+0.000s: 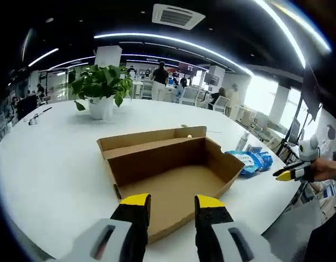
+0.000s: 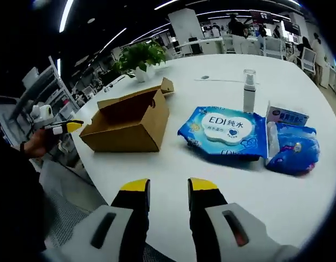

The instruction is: Operate the shoe box by opening the lid, removing the specified soft item, and placing it in the target area until the item is outside and the box remains undamaged.

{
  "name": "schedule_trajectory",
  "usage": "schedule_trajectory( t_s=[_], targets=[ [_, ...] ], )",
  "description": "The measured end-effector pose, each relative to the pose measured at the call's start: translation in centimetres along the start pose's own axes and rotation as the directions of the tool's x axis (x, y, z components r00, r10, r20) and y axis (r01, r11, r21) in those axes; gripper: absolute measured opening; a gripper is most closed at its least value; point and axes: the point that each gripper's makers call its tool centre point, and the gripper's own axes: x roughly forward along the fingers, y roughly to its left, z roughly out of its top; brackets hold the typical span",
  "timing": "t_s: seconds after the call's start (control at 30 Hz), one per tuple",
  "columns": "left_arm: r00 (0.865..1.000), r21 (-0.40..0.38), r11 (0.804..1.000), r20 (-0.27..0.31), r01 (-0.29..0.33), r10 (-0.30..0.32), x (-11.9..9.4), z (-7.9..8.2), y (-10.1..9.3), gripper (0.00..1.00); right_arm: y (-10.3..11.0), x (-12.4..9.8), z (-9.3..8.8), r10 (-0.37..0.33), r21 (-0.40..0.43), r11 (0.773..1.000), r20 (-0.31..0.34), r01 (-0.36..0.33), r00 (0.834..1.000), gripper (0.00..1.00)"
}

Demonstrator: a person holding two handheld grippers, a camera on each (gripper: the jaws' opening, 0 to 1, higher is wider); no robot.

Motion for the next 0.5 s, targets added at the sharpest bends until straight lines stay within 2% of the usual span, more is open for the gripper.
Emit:
schedule_trajectory(
  t_s=[0.2,0.37,0.5],
  targets=[
    [0.998,-0.03,0.998,-0.014,-0.062,0.062,0.0,-0.7,2.2,0.33,0.9,0.8,-1.2,0.001,0.05,0.999,0.014,-0.002,1.0,0.25],
    [0.995,-0.054,0.994,-0.016,-0.098,0.097,0.0,-0.8,2.9,0.33,2.0,1.0,-2.0,0.016,0.081,0.997,0.026,-0.018,1.0,0.25],
    [0.988,-0.054,0.987,-0.021,-0.151,0.15,0.1,-0.8,3.9,0.33,2.6,1.2,-2.3,0.029,0.104,0.994,0.03,-0.032,0.999,0.25]
  ],
)
